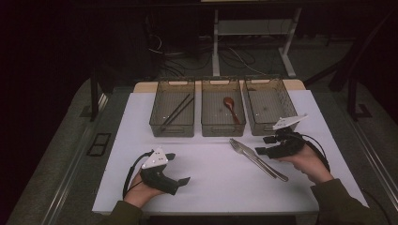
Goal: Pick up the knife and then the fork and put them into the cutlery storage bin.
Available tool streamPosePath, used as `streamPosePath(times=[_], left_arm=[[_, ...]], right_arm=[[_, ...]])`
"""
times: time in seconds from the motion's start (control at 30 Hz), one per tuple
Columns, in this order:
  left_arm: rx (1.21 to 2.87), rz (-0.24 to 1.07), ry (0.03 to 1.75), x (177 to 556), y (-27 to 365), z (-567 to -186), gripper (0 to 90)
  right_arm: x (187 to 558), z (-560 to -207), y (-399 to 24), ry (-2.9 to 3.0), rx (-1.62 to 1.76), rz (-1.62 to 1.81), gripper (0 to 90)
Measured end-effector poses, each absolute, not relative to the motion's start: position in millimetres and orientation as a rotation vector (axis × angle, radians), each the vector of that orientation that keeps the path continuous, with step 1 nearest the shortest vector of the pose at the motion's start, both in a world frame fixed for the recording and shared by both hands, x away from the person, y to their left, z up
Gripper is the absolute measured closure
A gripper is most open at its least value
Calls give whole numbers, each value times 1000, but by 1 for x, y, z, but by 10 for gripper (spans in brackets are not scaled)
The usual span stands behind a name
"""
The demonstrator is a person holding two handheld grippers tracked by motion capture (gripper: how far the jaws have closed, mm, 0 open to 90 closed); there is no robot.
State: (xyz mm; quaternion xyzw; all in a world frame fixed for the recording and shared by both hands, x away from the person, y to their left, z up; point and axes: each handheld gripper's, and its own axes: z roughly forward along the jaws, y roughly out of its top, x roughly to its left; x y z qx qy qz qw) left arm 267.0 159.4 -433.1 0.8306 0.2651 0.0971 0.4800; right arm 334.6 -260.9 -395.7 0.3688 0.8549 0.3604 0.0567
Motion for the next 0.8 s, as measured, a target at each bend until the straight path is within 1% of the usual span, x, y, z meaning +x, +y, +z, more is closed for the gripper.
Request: streamPosePath(times=[0.27, 0.47, 0.57, 0.63, 0.7, 0.8], left_arm=[[2033, 236, 641, 267, 159, -433, 0], [2037, 234, 638, 267, 159, -433, 0], [2037, 234, 638, 267, 159, -433, 0], [2038, 234, 637, 267, 159, -433, 0], [2038, 233, 637, 267, 159, -433, 0], [2037, 232, 638, 267, 158, -433, 0]], right_arm=[[338, -400, -258, 2691, 1147, 939, 428], [341, -405, -256, 2750, 1135, 845, 513], [341, -407, -253, 2774, 1112, 785, 581], [341, -408, -251, 2788, 1108, 745, 610], [342, -410, -248, 2802, 1101, 703, 637], [342, -412, -244, 2824, 1091, 661, 652]])
